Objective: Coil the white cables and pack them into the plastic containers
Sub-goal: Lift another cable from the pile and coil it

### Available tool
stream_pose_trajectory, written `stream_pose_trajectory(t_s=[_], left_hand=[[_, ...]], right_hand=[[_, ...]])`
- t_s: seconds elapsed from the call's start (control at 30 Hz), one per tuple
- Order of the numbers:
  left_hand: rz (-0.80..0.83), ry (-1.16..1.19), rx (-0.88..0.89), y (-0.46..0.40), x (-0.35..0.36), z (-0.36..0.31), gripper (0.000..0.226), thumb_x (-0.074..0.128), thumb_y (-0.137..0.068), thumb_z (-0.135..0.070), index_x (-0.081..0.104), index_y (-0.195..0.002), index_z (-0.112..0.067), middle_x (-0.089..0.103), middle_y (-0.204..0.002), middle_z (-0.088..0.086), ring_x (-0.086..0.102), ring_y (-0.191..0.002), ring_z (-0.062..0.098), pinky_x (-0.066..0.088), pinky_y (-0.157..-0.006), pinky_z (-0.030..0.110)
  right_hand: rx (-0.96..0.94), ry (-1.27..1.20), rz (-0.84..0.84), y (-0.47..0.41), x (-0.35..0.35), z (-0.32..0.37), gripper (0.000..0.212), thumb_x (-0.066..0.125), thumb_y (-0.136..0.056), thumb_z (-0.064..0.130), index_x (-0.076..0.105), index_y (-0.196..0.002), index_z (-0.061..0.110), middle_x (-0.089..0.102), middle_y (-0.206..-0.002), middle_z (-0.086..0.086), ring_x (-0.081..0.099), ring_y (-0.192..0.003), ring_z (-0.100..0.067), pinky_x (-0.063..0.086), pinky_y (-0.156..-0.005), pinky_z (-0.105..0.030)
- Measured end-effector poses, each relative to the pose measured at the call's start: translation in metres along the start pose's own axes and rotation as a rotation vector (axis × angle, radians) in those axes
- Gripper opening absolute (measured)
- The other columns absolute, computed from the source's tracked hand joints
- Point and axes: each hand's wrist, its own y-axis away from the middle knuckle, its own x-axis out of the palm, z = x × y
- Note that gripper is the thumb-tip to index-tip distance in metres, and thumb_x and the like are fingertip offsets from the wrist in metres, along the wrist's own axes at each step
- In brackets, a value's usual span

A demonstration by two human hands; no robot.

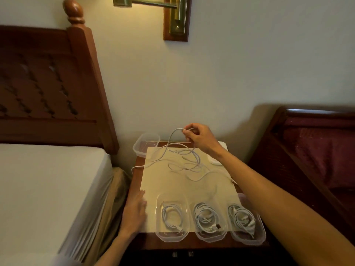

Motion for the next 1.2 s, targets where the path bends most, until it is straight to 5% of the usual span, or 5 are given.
stream_pose_trajectory(t_s=[0.33,0.57,0.8,0.97,1.2], left_hand=[[0.057,0.065,0.390,-0.087,-0.072,-0.209,0.014,0.061,-0.094,-0.013,0.067,-0.107,-0.013,0.070,-0.096,0.006,0.063,-0.073,0.014,0.048,-0.059,0.016],[-0.469,0.051,0.758,-0.110,-0.135,-0.276,0.015,0.056,-0.098,-0.015,0.068,-0.099,-0.007,0.068,-0.093,0.001,0.059,-0.081,0.013,0.040,-0.068,0.017],[-0.360,-0.166,0.854,-0.127,-0.146,-0.273,0.012,0.060,-0.095,-0.013,0.071,-0.100,-0.010,0.058,-0.089,0.004,0.052,-0.080,0.019,0.043,-0.067,0.030],[-0.415,-0.126,0.854,-0.128,-0.147,-0.270,0.015,0.064,-0.092,-0.012,0.073,-0.102,-0.008,0.063,-0.091,0.006,0.056,-0.080,0.019,0.047,-0.066,0.029],[-0.267,-0.234,0.783,-0.137,-0.140,-0.267,0.009,0.061,-0.094,-0.011,0.069,-0.092,-0.012,0.065,-0.088,0.000,0.060,-0.075,0.017,0.049,-0.065,0.030]], right_hand=[[-0.258,0.062,0.025,0.004,-0.040,0.079,0.012,0.056,-0.097,0.016,0.063,-0.098,0.006,0.061,-0.070,-0.003,0.052,-0.060,-0.009,0.044,-0.057,-0.020],[-0.079,0.551,-0.024,0.006,-0.084,0.022,0.019,0.049,-0.099,0.009,0.055,-0.083,0.019,0.068,-0.081,-0.006,0.065,-0.076,-0.023,0.054,-0.073,-0.034],[0.039,0.161,-0.282,0.008,-0.088,0.041,0.007,0.058,-0.089,0.006,0.064,-0.091,0.010,0.074,-0.083,-0.003,0.069,-0.083,-0.013,0.052,-0.071,-0.024],[0.220,-0.592,0.191,0.023,-0.106,0.100,0.014,0.037,-0.086,0.001,0.050,-0.086,0.006,0.050,-0.066,-0.008,0.048,-0.060,-0.019,0.051,-0.063,-0.030],[0.018,-0.444,0.050,0.038,-0.126,0.146,0.031,0.037,-0.103,0.023,0.047,-0.075,0.015,0.023,-0.058,0.003,0.020,-0.050,-0.011,0.021,-0.048,-0.025]])
